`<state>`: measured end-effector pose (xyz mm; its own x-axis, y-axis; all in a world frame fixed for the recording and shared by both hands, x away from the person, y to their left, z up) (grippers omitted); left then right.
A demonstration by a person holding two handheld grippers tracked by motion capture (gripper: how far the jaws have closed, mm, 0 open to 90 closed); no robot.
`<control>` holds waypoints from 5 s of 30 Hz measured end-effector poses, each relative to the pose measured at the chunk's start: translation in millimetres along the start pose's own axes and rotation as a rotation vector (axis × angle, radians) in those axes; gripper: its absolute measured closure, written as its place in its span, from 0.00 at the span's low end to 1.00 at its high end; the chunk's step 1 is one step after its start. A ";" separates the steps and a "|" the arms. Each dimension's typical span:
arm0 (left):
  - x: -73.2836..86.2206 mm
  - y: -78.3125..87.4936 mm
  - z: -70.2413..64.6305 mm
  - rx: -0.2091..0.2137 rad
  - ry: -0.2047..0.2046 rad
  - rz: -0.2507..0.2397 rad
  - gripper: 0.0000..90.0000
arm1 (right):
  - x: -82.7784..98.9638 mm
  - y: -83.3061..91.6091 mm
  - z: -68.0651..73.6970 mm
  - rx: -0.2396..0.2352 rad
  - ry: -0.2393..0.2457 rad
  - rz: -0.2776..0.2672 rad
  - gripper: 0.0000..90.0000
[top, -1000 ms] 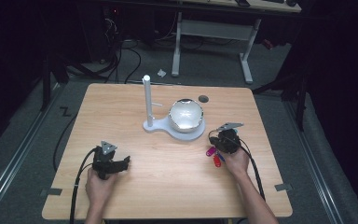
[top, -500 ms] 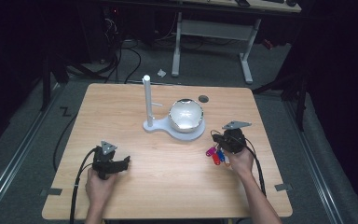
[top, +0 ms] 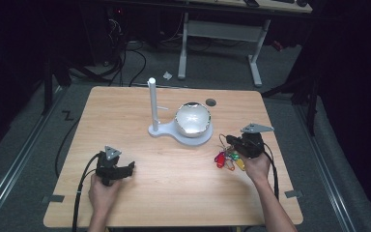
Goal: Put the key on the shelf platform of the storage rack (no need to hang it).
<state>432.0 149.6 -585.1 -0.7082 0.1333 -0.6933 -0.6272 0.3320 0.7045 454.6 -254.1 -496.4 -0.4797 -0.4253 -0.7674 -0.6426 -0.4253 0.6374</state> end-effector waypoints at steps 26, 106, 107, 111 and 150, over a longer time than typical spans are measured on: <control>0.1 0.0 0.1 0.001 -0.001 0.001 0.23 | -33.1 33.9 2.0 -0.027 0.020 -0.098 0.98; 0.0 0.0 0.0 0.000 0.000 0.000 0.23 | -177.7 44.0 13.4 -0.160 0.137 -0.224 0.98; 0.0 0.0 0.0 0.000 0.000 0.000 0.23 | -177.7 44.0 13.4 -0.160 0.137 -0.224 0.98; 0.0 0.0 0.1 0.000 0.000 0.000 0.23 | -183.2 36.4 13.7 -0.153 0.137 -0.219 0.98; 0.1 0.1 0.2 0.000 -0.001 0.001 0.23 | -157.9 -37.8 7.4 -0.115 0.102 -0.111 0.97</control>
<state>431.9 149.8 -585.1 -0.7086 0.1345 -0.6926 -0.6264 0.3318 0.7053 550.2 -165.0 -399.9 -0.3430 -0.4466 -0.8264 -0.6130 -0.5602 0.5572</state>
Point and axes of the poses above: each handheld gripper's, and its own axes: y roughly backward along the jaws, x roughly out of its underside, z roughly to its left, the point moved 8 cm from there along -y, roughly forward along the jaws, and after that the axes turned 9 degrees about y, right-handed, at the moved point
